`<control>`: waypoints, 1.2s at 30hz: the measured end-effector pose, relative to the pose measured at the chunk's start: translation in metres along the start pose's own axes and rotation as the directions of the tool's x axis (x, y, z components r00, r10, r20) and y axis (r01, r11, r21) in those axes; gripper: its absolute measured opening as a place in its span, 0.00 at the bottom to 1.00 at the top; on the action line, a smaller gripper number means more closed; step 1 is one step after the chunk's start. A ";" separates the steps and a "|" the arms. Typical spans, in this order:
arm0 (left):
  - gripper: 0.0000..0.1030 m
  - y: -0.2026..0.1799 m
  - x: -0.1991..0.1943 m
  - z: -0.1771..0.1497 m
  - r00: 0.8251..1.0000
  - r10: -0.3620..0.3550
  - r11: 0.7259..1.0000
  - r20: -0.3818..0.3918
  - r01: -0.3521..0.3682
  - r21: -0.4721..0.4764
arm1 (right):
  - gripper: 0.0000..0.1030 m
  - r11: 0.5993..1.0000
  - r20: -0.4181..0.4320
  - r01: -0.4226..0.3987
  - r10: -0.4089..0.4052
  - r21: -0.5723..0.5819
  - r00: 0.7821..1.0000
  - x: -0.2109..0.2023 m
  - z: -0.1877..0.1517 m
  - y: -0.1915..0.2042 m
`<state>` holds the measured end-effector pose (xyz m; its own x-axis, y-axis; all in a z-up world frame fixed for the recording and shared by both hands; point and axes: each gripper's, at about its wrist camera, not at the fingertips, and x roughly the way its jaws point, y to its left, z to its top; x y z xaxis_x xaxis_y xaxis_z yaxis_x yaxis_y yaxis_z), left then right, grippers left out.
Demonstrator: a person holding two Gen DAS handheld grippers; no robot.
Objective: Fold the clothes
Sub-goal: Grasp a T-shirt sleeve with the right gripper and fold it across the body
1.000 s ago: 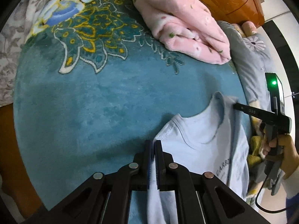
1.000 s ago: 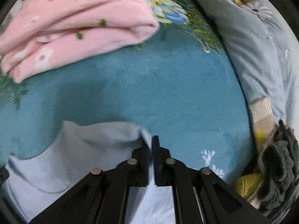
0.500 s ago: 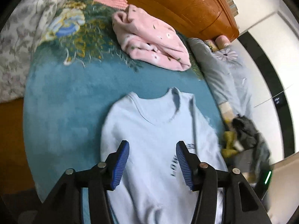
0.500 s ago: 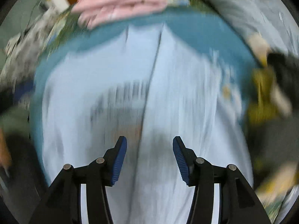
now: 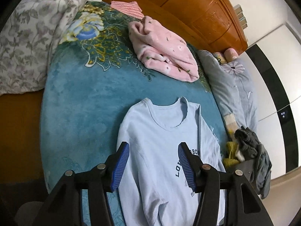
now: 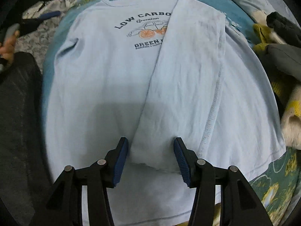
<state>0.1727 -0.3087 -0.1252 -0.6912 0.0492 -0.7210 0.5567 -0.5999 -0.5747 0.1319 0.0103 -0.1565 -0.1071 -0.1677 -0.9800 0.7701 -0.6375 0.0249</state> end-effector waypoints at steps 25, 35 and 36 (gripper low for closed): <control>0.58 0.037 -0.009 0.004 0.995 -0.092 0.979 0.043 0.098 -0.177 | 0.03 0.957 0.328 -0.278 0.236 0.086 0.915 -0.102 0.204 0.075; 0.61 0.080 -0.032 0.021 0.995 -0.077 0.972 0.066 0.090 -0.217 | 0.03 0.952 0.294 -0.295 0.261 0.078 0.920 -0.083 0.220 0.102; 0.61 0.084 -0.033 0.023 0.995 -0.075 0.971 0.059 0.086 -0.221 | 0.03 0.951 0.308 -0.293 0.251 0.100 0.918 -0.083 0.226 0.097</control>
<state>0.2314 -0.3795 -0.1412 -0.7566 0.0469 -0.6522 0.5834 -0.4018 -0.7058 0.0735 -0.2078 -0.0286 -0.0992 -0.5456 -0.8322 0.7011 -0.6318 0.3306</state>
